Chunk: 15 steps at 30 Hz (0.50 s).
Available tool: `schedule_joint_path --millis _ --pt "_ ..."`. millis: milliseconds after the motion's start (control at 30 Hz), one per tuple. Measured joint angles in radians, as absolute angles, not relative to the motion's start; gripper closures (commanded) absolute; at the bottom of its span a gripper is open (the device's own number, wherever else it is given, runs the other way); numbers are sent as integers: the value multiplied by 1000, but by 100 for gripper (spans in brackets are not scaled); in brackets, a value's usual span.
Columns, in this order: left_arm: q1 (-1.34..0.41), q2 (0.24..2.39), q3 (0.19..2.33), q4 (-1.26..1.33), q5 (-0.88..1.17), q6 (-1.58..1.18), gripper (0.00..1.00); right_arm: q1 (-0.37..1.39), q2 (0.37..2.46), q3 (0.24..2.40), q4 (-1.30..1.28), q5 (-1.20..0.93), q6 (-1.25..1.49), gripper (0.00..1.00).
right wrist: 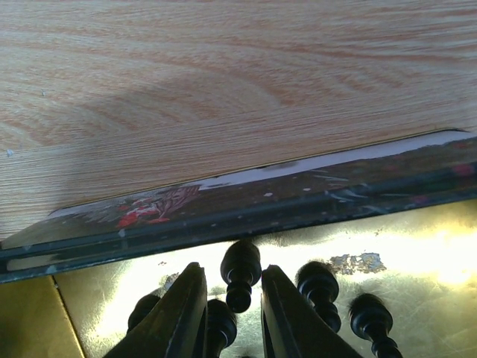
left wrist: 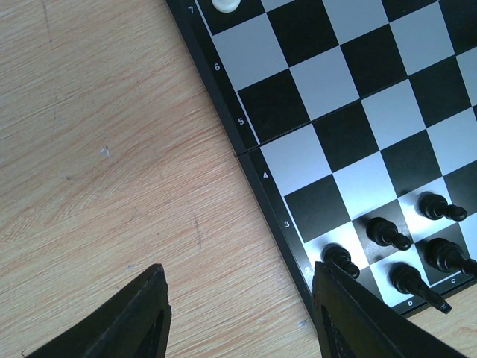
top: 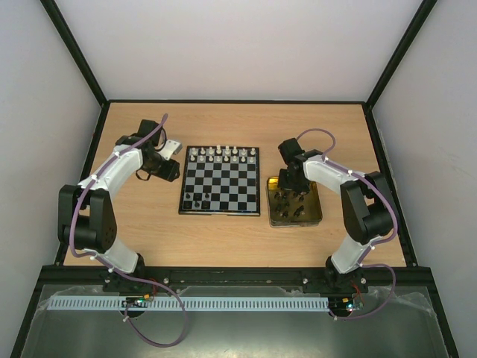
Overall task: Set up the chess pieces on the board
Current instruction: Pick up the chess piece from the storage box.
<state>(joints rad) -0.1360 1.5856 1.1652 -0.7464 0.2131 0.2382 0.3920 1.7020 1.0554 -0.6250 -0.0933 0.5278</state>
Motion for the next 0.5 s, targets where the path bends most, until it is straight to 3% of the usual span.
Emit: schedule_joint_path --millis 500 --pt "-136 1585 1165 -746 213 239 46 392 1702 1044 -618 -92 527 82"
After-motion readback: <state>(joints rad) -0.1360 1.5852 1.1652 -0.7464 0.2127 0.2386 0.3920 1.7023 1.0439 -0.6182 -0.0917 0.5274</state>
